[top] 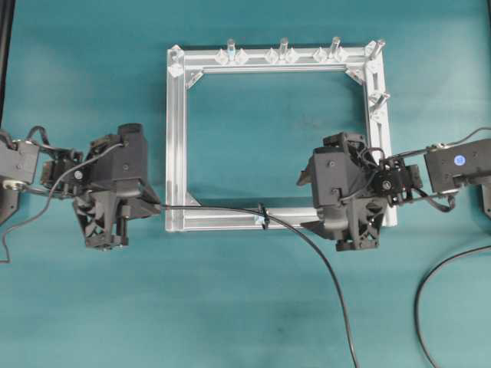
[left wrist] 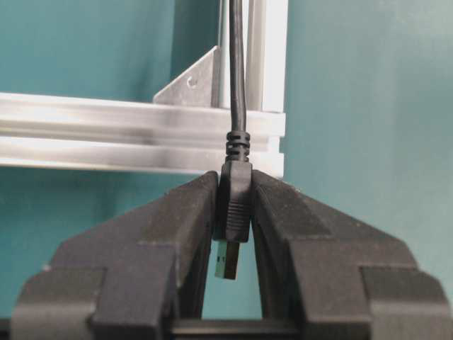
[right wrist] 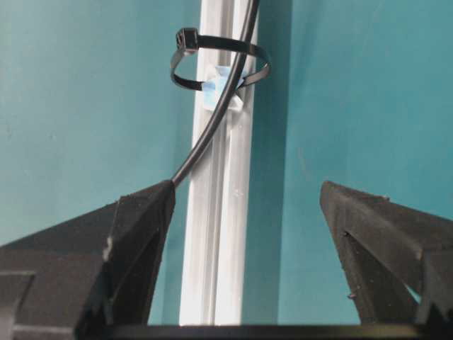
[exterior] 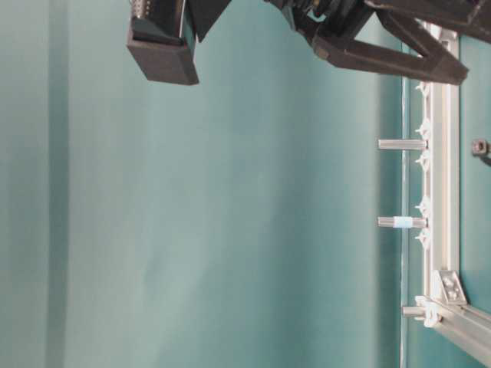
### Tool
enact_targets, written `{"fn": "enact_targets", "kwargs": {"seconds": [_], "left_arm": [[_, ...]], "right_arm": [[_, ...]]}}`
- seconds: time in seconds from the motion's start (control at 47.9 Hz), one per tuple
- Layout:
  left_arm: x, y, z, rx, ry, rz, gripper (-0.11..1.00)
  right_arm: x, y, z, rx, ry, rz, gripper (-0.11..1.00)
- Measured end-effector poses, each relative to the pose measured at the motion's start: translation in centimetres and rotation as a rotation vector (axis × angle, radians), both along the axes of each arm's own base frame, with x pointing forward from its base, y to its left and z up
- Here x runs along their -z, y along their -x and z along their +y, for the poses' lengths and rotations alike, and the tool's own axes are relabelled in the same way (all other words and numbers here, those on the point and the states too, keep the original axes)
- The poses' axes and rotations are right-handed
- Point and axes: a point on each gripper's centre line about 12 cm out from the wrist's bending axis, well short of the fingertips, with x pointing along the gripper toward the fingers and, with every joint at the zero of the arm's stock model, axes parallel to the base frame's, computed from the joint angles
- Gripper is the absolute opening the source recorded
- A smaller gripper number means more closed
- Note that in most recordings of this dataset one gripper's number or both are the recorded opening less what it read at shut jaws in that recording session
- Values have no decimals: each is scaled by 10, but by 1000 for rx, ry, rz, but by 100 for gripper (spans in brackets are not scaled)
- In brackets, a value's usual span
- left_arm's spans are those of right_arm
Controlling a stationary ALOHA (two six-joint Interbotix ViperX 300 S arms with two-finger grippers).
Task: Insert the wire through the string loop located in the center.
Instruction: 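Pull the cable leftward through the loop with the left gripper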
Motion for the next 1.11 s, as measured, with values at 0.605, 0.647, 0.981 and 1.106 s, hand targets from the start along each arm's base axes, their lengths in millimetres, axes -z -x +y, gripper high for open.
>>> {"fn": "enact_targets", "kwargs": {"seconds": [0.605,0.647,0.981,1.106], "left_arm": [[13,16,2,-14,6,44,18],[15,18,3,-20,8,51,18],[26,27,3,-58,33,71,18],[27,29,4,-69,41,69,18]], "right_arm": [[0,0,0,-1,1,-2,83],[0,0,0,-1,1,0,83],[1,1,0,-1,2,3,83],[1,1,0,-1,2,3,83]]}}
